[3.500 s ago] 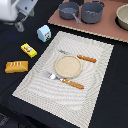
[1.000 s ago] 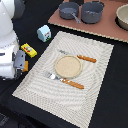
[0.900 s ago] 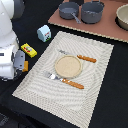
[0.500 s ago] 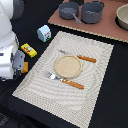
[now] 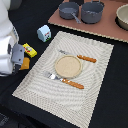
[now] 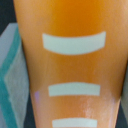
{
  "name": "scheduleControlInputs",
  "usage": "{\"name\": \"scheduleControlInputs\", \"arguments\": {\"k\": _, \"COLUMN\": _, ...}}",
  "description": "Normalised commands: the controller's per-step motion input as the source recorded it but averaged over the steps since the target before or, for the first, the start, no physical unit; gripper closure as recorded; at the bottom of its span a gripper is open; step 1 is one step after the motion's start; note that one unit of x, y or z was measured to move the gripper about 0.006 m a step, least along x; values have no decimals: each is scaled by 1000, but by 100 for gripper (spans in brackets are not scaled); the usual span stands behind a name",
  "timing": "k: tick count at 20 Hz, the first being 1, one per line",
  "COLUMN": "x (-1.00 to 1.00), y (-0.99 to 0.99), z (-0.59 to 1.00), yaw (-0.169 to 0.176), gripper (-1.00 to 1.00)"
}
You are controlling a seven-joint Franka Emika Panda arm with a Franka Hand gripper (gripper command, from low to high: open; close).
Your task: Place the bread, butter, and milk from the table onto the serving area.
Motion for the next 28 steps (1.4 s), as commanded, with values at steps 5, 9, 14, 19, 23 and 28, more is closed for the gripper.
{"name": "scheduleControlInputs", "arguments": {"k": 5, "x": 1000, "y": 306, "z": 791, "yaw": 0, "gripper": 100}}
{"name": "scheduleControlInputs", "arguments": {"k": 9, "x": 1000, "y": 321, "z": 661, "yaw": 0, "gripper": 100}}
{"name": "scheduleControlInputs", "arguments": {"k": 14, "x": 1000, "y": 310, "z": 272, "yaw": 0, "gripper": 100}}
{"name": "scheduleControlInputs", "arguments": {"k": 19, "x": 999, "y": 252, "z": 63, "yaw": 0, "gripper": 100}}
{"name": "scheduleControlInputs", "arguments": {"k": 23, "x": 965, "y": 99, "z": -45, "yaw": -20, "gripper": 100}}
{"name": "scheduleControlInputs", "arguments": {"k": 28, "x": 907, "y": 54, "z": -97, "yaw": -47, "gripper": 100}}
